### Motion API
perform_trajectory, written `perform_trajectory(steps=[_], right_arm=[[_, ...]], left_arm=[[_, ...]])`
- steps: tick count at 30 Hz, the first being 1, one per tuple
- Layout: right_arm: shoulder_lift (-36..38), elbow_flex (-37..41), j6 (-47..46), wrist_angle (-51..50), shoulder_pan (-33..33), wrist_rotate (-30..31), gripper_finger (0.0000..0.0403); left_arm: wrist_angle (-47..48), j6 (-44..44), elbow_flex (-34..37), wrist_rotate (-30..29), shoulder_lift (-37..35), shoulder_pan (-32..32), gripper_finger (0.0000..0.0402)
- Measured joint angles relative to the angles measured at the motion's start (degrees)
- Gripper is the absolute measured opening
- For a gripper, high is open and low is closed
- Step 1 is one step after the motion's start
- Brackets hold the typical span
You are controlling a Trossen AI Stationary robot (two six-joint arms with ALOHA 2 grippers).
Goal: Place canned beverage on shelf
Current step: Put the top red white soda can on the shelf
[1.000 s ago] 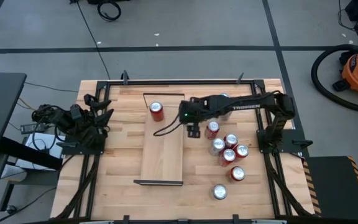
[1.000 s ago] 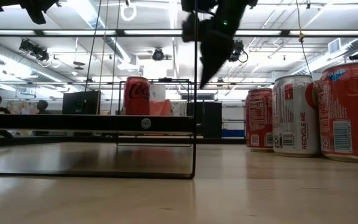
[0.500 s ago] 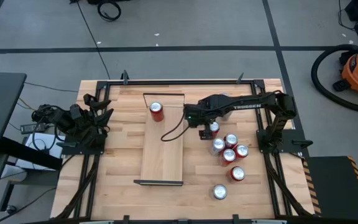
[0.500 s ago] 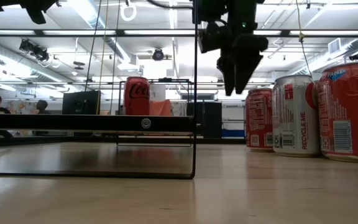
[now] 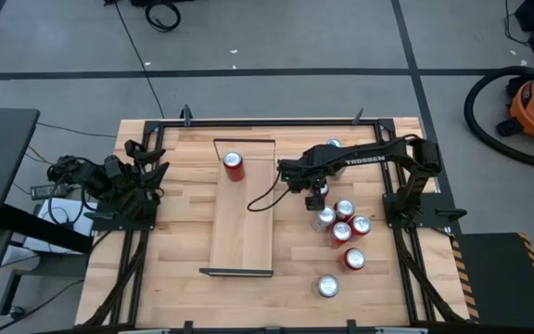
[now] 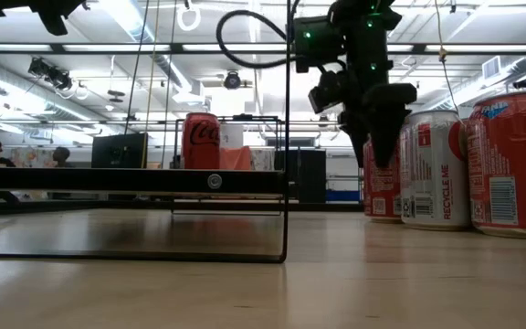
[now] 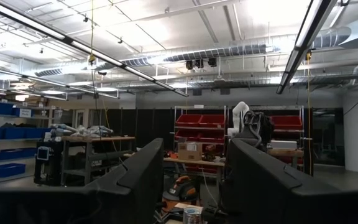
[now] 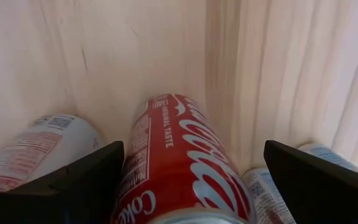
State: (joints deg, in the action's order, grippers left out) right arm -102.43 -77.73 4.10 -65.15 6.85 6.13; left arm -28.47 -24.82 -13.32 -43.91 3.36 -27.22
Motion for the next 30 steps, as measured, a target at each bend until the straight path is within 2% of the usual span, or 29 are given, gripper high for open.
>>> perform_trajectory(steps=[8, 17, 30], right_arm=[[0.9, 0.3, -0.9, -1.8, -0.1, 2.9, 0.0396], [8.6, 0.7, -2.7, 0.0, 0.0, 3.5, 0.0395], [18.4, 11.1, -4.2, 2.9, 0.0, 2.8, 0.0395]], left_arm=[[0.0, 0.0, 0.0, 0.0, 0.0, 0.0, 0.0194], [0.0, 0.0, 0.0, 0.0, 0.0, 0.0, 0.0194], [0.0, 0.2, 0.0, 0.0, 0.0, 0.0, 0.0194]])
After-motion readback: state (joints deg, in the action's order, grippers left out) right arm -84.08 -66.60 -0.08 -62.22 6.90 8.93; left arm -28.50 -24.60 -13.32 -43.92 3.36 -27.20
